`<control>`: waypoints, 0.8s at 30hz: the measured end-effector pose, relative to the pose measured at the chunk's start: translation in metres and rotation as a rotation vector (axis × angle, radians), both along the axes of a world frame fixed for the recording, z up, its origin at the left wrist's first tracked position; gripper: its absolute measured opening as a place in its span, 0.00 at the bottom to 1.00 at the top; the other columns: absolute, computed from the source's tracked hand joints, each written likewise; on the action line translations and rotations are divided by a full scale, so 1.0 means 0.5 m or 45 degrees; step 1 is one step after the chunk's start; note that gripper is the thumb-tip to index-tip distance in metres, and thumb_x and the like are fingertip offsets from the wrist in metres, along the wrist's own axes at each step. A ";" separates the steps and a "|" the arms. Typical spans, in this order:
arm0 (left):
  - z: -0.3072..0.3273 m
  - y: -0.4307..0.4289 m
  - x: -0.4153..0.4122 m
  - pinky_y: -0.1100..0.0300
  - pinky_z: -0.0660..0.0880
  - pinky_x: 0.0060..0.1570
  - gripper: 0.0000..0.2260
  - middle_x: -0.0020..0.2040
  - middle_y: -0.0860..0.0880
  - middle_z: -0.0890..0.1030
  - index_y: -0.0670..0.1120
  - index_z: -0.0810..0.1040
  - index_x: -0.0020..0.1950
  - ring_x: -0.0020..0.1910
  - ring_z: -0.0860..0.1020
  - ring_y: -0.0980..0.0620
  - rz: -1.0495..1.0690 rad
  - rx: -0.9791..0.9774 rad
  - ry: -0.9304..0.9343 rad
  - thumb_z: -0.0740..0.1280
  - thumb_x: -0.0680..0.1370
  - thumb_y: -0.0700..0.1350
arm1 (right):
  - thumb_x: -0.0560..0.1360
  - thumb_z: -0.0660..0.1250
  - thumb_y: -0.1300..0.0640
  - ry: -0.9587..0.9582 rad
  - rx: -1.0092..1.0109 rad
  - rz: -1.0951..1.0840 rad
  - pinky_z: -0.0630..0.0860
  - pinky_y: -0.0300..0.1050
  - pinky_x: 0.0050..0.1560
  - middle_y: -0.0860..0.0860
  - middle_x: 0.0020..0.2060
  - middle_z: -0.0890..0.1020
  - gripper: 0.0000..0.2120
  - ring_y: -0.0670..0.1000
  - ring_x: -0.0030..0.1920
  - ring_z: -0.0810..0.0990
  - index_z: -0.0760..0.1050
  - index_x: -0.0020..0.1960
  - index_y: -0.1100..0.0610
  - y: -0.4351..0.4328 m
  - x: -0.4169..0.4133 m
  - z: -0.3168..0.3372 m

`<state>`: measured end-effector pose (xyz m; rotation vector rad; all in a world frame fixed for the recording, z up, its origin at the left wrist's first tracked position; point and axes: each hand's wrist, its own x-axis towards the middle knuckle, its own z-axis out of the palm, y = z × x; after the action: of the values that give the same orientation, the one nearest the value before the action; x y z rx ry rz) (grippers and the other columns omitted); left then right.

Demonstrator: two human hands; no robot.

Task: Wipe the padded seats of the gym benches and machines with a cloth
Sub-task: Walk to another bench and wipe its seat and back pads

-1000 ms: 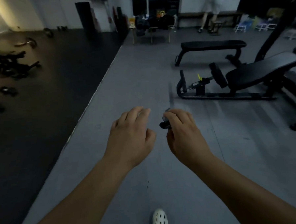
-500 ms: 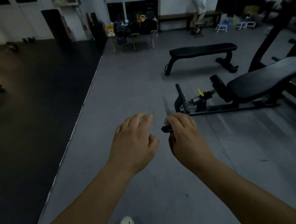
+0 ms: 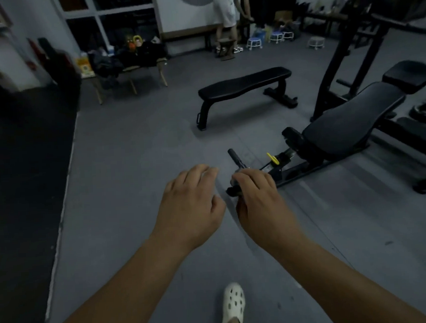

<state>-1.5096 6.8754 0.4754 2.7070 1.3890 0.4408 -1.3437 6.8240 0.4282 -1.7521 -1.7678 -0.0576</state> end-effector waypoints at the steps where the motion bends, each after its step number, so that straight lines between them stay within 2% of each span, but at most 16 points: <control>1: -0.004 0.070 0.017 0.50 0.68 0.66 0.26 0.73 0.50 0.70 0.49 0.68 0.74 0.68 0.70 0.50 -0.019 0.006 0.010 0.53 0.77 0.52 | 0.73 0.68 0.68 0.007 0.001 -0.019 0.71 0.48 0.63 0.56 0.63 0.75 0.20 0.54 0.63 0.68 0.74 0.64 0.61 0.063 0.014 -0.011; 4: -0.008 0.266 0.074 0.51 0.67 0.67 0.27 0.73 0.52 0.68 0.50 0.66 0.74 0.69 0.69 0.51 -0.082 -0.010 0.079 0.50 0.76 0.54 | 0.73 0.69 0.69 0.050 -0.020 -0.058 0.71 0.48 0.63 0.56 0.63 0.76 0.20 0.52 0.64 0.66 0.75 0.64 0.61 0.255 0.063 -0.032; 8: 0.010 0.520 0.139 0.50 0.67 0.66 0.28 0.73 0.51 0.69 0.50 0.67 0.74 0.68 0.70 0.50 -0.204 -0.016 0.169 0.48 0.75 0.54 | 0.75 0.67 0.67 0.107 -0.074 -0.197 0.74 0.52 0.65 0.56 0.64 0.75 0.19 0.56 0.65 0.70 0.74 0.66 0.61 0.492 0.123 -0.036; 13: 0.009 0.844 0.208 0.49 0.68 0.65 0.28 0.73 0.50 0.69 0.50 0.68 0.74 0.69 0.70 0.49 -0.300 -0.018 0.160 0.49 0.75 0.53 | 0.75 0.69 0.65 0.111 -0.069 -0.347 0.72 0.48 0.63 0.55 0.64 0.75 0.20 0.56 0.63 0.71 0.73 0.67 0.60 0.767 0.174 -0.026; 17: -0.021 1.086 0.271 0.49 0.69 0.65 0.27 0.72 0.49 0.70 0.48 0.69 0.72 0.69 0.70 0.49 -0.465 0.003 0.124 0.50 0.75 0.53 | 0.75 0.68 0.66 0.080 -0.046 -0.491 0.69 0.46 0.66 0.56 0.64 0.75 0.20 0.55 0.65 0.72 0.73 0.67 0.60 0.980 0.214 -0.049; 21: -0.030 1.319 0.354 0.49 0.67 0.67 0.29 0.72 0.48 0.70 0.49 0.69 0.73 0.70 0.69 0.49 -0.698 -0.026 0.157 0.48 0.75 0.54 | 0.75 0.67 0.67 0.157 -0.043 -0.688 0.67 0.43 0.66 0.56 0.64 0.75 0.20 0.55 0.64 0.71 0.73 0.67 0.61 1.177 0.242 -0.059; 24: -0.021 1.454 0.432 0.49 0.68 0.65 0.28 0.71 0.48 0.72 0.48 0.71 0.72 0.68 0.71 0.48 -0.845 -0.054 0.162 0.49 0.75 0.55 | 0.72 0.69 0.69 0.167 -0.023 -0.869 0.67 0.43 0.65 0.57 0.62 0.76 0.21 0.53 0.62 0.69 0.75 0.65 0.62 1.274 0.284 -0.045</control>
<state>-1.2937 7.6025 0.4647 2.9675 0.4353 0.1804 -1.2018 7.4608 0.4059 -2.2378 -1.0168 -0.2060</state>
